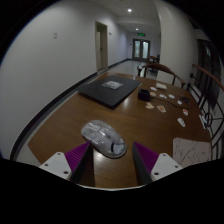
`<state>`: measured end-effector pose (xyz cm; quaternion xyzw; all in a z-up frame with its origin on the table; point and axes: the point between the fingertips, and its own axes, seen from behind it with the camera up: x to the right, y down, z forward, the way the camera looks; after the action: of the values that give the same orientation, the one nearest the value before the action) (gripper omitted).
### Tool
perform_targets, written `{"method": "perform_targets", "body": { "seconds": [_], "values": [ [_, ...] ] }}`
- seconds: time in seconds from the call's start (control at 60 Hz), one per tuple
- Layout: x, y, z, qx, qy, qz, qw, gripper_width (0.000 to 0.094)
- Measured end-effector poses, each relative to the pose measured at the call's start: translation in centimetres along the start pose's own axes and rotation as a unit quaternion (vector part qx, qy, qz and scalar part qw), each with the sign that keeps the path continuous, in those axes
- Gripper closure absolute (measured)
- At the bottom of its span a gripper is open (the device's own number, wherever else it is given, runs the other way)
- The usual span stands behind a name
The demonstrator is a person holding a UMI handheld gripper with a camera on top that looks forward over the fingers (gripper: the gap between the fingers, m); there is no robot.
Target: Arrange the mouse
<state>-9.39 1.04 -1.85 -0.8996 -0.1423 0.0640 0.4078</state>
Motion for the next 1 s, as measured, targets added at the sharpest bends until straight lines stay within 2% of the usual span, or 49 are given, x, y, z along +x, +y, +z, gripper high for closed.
{"method": "perform_targets", "body": {
  "seconds": [0.4, 0.533, 0.6, 0.8, 0.883, 1.0],
  "values": [
    [0.4, -4.1, 4.8, 0.004, -0.020, -0.017, 1.000, 0.0100],
    [0.8, -4.8, 5.7, 0.000, -0.011, -0.007, 1.000, 0.0256],
    [1.5, -4.9, 6.0, -0.004, 0.003, 0.010, 1.000, 0.0423],
    [1.5, -4.2, 4.4, -0.007, 0.003, 0.030, 1.000, 0.0587],
    [1.5, -5.2, 1.5, 0.020, -0.007, 0.031, 0.999, 0.0600],
    [4.1, -11.3, -7.2, 0.114, 0.006, 0.021, 0.993, 0.0601]
  ]
}}
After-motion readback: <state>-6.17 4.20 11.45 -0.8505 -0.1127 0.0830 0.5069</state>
